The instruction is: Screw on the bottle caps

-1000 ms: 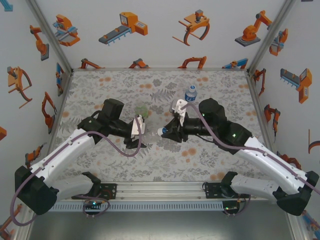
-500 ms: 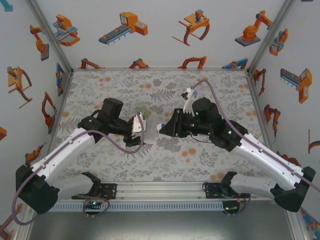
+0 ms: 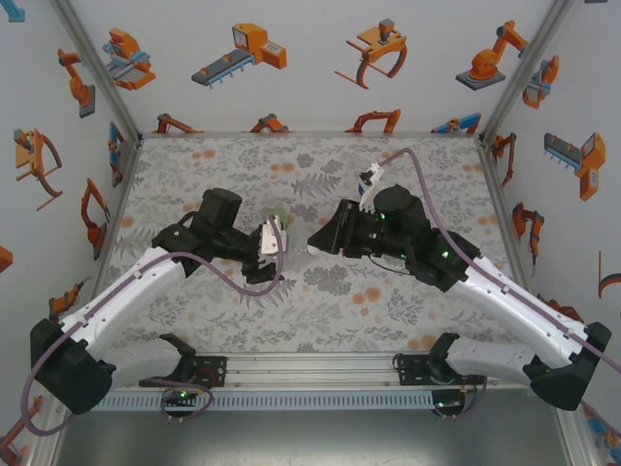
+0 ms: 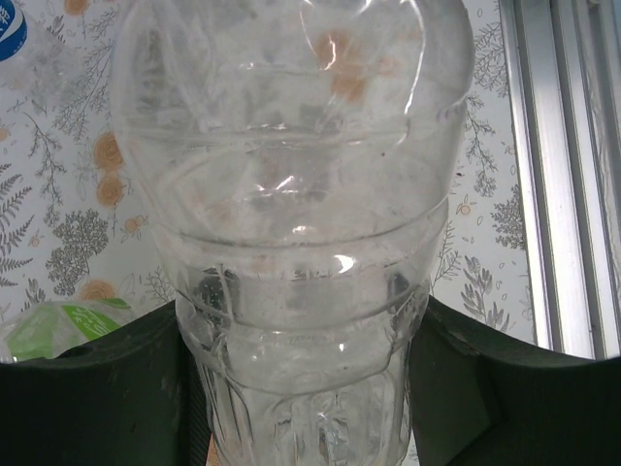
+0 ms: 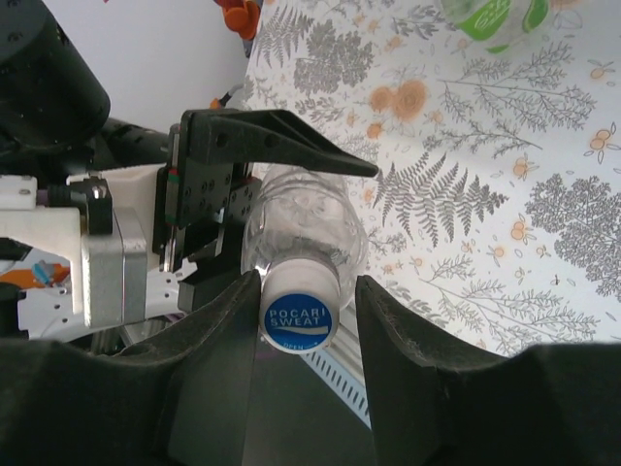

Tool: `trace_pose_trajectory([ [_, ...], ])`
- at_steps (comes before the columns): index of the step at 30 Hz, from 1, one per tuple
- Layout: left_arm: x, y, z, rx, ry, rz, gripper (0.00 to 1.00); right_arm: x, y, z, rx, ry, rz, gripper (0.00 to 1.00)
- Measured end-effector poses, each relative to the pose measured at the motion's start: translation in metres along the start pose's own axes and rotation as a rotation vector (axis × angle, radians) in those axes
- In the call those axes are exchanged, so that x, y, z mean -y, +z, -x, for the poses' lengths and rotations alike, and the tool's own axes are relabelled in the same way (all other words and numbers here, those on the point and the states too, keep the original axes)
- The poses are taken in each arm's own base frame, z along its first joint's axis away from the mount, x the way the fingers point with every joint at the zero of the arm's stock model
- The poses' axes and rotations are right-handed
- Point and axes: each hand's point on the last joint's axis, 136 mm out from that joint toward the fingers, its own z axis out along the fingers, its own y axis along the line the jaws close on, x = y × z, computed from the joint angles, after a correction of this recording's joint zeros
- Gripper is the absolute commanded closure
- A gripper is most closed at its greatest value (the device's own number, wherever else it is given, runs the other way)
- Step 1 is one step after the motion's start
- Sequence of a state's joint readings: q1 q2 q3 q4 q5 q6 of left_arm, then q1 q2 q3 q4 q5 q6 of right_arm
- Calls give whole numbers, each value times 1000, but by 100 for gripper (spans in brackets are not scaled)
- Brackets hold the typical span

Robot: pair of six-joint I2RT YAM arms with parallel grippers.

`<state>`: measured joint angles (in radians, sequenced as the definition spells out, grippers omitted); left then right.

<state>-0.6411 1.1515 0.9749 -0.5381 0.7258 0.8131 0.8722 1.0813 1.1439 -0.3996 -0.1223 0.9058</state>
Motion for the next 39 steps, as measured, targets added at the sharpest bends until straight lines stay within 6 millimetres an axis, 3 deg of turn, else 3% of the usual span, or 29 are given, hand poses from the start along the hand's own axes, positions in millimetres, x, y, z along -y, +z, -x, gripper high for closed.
trace_pose_trajectory([
  [15,-8,1,-2,-19,-62,34,97,6,15,-1,-9,8,-21,57],
  [20,-10,1,-6,-38,-75,45,90,7,21,-2,-17,20,-26,69],
  [24,-11,1,-6,-38,-76,48,75,7,21,-1,-14,19,-27,77],
  [28,-11,1,-6,-37,-75,49,45,7,21,0,-14,18,-28,80],
  [29,-12,1,-6,-36,-74,50,26,7,21,0,-12,16,-29,80],
  [31,-13,1,-4,-29,-72,56,2,8,21,3,-10,1,-40,81],
  [39,-17,-1,0,-19,-53,82,3,27,34,25,-22,-113,-163,82],
])
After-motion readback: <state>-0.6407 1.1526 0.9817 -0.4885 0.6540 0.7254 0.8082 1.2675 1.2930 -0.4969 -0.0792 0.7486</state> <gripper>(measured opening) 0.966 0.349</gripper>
